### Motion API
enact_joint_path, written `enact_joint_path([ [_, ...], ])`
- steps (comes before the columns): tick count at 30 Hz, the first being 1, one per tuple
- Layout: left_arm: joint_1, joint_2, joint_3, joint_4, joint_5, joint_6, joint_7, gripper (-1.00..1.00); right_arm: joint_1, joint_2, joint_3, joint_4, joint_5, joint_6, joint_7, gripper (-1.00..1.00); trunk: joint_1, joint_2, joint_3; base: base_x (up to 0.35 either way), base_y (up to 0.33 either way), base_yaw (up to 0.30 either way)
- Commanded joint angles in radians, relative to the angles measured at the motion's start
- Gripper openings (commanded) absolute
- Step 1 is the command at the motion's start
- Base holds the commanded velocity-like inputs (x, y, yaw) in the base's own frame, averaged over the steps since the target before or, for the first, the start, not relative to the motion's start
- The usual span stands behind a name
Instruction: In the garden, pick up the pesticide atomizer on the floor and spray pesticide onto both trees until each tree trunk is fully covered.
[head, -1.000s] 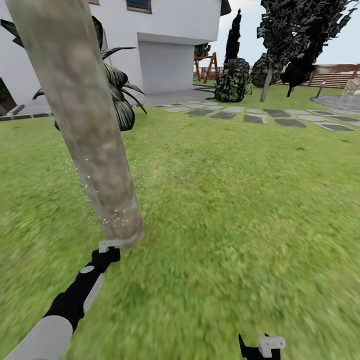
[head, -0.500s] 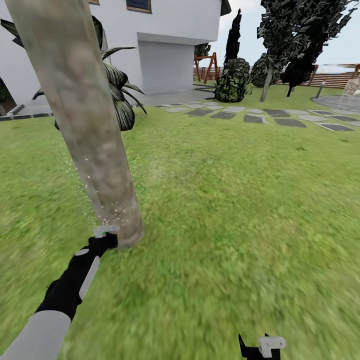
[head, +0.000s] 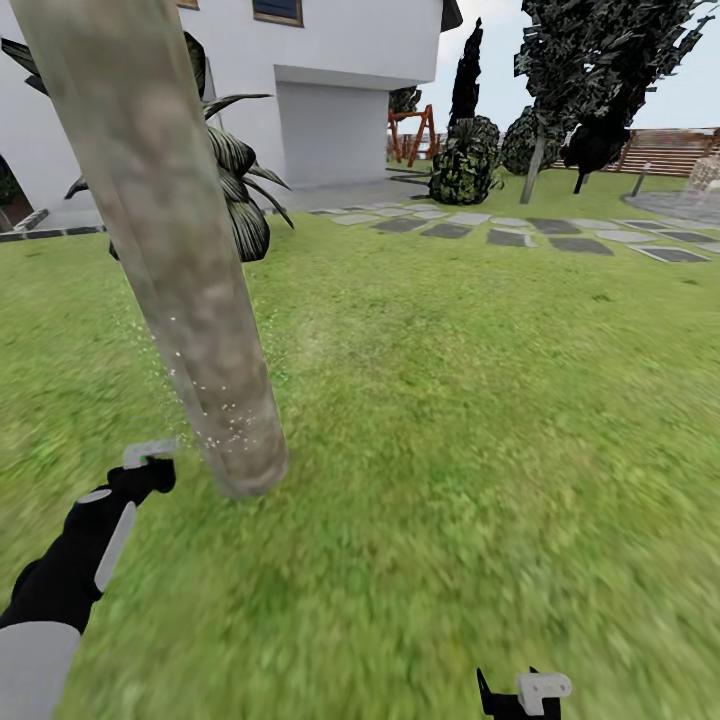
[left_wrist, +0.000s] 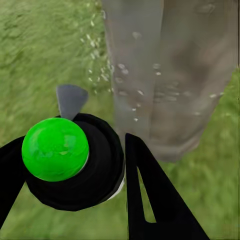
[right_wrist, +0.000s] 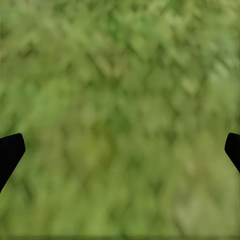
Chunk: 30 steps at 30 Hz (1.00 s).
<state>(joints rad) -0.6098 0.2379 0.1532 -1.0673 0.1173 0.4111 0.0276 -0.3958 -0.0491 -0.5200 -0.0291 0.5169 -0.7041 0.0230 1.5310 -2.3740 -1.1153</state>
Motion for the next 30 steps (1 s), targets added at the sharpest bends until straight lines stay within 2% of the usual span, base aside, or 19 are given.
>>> enact_joint_path([
  [1,0.000,-0.005,-0.002,0.000,-0.001,0.000,-0.001,-1.00,0.000,0.000,0.000,0.000,0.000,0.000,0.000,1.00,0.000,0.000,0.000,0.000,0.000,0.000],
  [2,0.001,-0.010,-0.006,0.000,-0.001,0.000,-0.005,-1.00,0.000,0.000,0.000,0.000,0.000,0.000,0.000,1.00,0.000,0.000,0.000,0.000,0.000,0.000],
  [4,0.000,-0.015,-0.058,-0.003,-0.002,0.008,-0.040,-1.00,0.000,0.000,0.000,0.000,0.000,0.000,0.000,1.00,0.000,0.000,0.000,0.000,0.000,0.000],
  [5,0.000,-0.019,-0.096,-0.023,0.003,0.046,-0.053,-1.00,0.000,0.000,0.000,0.000,0.000,0.000,0.000,1.00,0.000,0.000,0.000,0.000,0.000,0.000],
  [7,-0.001,-0.030,-0.120,-0.100,0.010,0.131,-0.064,-1.00,0.000,0.000,0.000,0.000,0.000,0.000,0.000,1.00,0.000,0.000,0.000,0.000,0.000,0.000],
  [10,-0.001,-0.020,-0.121,-0.152,0.015,0.193,-0.067,-1.00,0.000,0.000,0.000,0.000,0.000,0.000,0.000,1.00,0.000,0.000,0.000,0.000,0.000,0.000],
  [14,-0.001,0.038,-0.116,-0.156,0.012,0.199,-0.067,-1.00,0.000,0.000,0.000,0.000,0.000,0.000,0.000,1.00,0.000,0.000,0.000,0.000,0.000,0.000],
  [16,-0.001,0.053,-0.107,-0.157,0.013,0.199,-0.068,-1.00,0.000,0.000,0.000,0.000,0.000,0.000,0.000,1.00,0.000,0.000,0.000,0.000,0.000,0.000],
  [18,0.000,0.053,-0.103,-0.158,0.015,0.199,-0.068,-1.00,0.000,0.000,0.000,0.000,0.000,0.000,0.000,1.00,0.000,0.000,0.000,0.000,0.000,0.000],
  [22,-0.002,0.022,-0.132,-0.190,0.018,0.212,-0.067,-1.00,0.000,0.000,0.000,0.000,0.000,0.000,0.000,1.00,0.000,0.000,0.000,0.000,0.000,0.000],
  [23,-0.002,0.015,-0.135,-0.210,0.018,0.227,-0.067,-1.00,0.000,0.000,0.000,0.000,0.000,0.000,0.000,1.00,0.000,0.000,0.000,0.000,0.000,0.000],
  [25,-0.003,0.002,-0.140,-0.288,0.018,0.300,-0.067,-1.00,0.000,0.000,0.000,0.000,0.000,0.000,0.000,1.00,0.000,0.000,0.000,0.000,0.000,0.000],
  [28,-0.012,0.009,-0.134,-0.323,0.016,0.327,-0.067,-1.00,0.000,0.000,0.000,0.000,0.000,0.000,0.000,1.00,0.000,0.000,0.000,0.000,0.000,0.000],
  [30,-0.014,0.017,-0.105,-0.324,0.014,0.330,-0.067,-1.00,0.000,0.000,0.000,0.000,0.000,0.000,0.000,1.00,0.000,0.000,0.000,0.000,0.000,0.000],
])
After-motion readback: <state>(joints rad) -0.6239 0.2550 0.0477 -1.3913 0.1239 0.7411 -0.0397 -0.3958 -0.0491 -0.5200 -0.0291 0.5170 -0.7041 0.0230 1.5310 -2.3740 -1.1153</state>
